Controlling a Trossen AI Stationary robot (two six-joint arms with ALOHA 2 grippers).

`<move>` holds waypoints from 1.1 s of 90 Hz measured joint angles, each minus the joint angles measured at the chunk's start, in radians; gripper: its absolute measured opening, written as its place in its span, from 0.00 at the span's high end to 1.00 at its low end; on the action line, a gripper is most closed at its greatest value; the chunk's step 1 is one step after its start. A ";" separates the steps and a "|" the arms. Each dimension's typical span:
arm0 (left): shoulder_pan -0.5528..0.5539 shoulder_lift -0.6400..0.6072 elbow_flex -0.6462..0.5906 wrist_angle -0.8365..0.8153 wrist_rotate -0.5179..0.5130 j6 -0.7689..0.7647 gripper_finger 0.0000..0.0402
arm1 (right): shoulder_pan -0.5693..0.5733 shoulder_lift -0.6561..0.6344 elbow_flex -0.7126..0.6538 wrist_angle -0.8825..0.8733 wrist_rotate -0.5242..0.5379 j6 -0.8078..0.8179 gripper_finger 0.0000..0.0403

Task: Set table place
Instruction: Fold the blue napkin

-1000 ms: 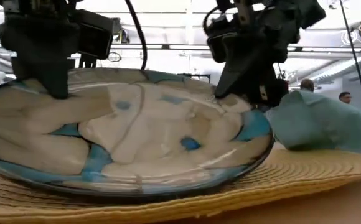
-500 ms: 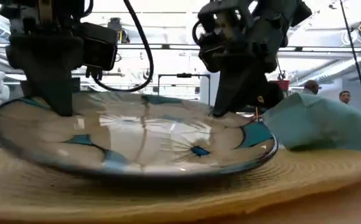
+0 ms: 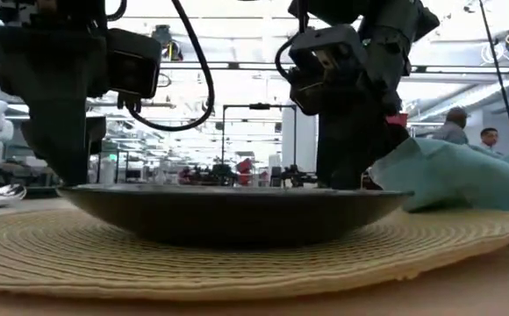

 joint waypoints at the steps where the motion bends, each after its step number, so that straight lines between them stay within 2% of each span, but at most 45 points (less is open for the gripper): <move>1: 0.000 0.000 0.001 0.000 0.000 -0.001 0.57 | 0.000 0.000 0.000 0.003 -0.003 -0.003 0.61; 13: 0.001 -0.002 0.019 -0.002 -0.001 0.020 0.57 | 0.001 -0.005 0.019 0.024 -0.013 -0.037 0.54; 25: 0.003 -0.037 0.020 -0.021 0.000 0.019 0.57 | -0.004 -0.006 0.090 -0.045 -0.016 -0.094 0.51; 39: 0.020 -0.140 0.020 -0.178 -0.003 0.019 0.57 | -0.025 -0.006 0.211 -0.203 -0.012 -0.198 0.50; 51: 0.040 -0.272 0.020 -0.267 -0.055 0.041 0.57 | -0.039 -0.007 0.330 -0.407 0.019 -0.299 0.50; 66: 0.068 -0.451 0.020 -0.273 -0.183 0.130 0.57 | -0.036 -0.008 0.441 -0.759 0.207 -0.383 0.51; 75: 0.087 -0.518 0.020 -0.290 -0.308 0.215 0.57 | -0.026 -0.010 0.451 -1.008 0.331 -0.329 0.51; 81: 0.098 -0.535 0.019 -0.307 -0.409 0.298 0.57 | -0.022 -0.013 0.440 -1.142 0.356 -0.266 0.51; 89: 0.106 -0.535 0.015 -0.304 -0.559 0.348 0.57 | -0.015 -0.045 0.393 -1.126 0.351 -0.232 0.51; 99: 0.136 -0.525 0.015 -0.257 -0.630 0.377 0.57 | 0.013 -0.115 0.310 -1.038 0.347 -0.234 0.51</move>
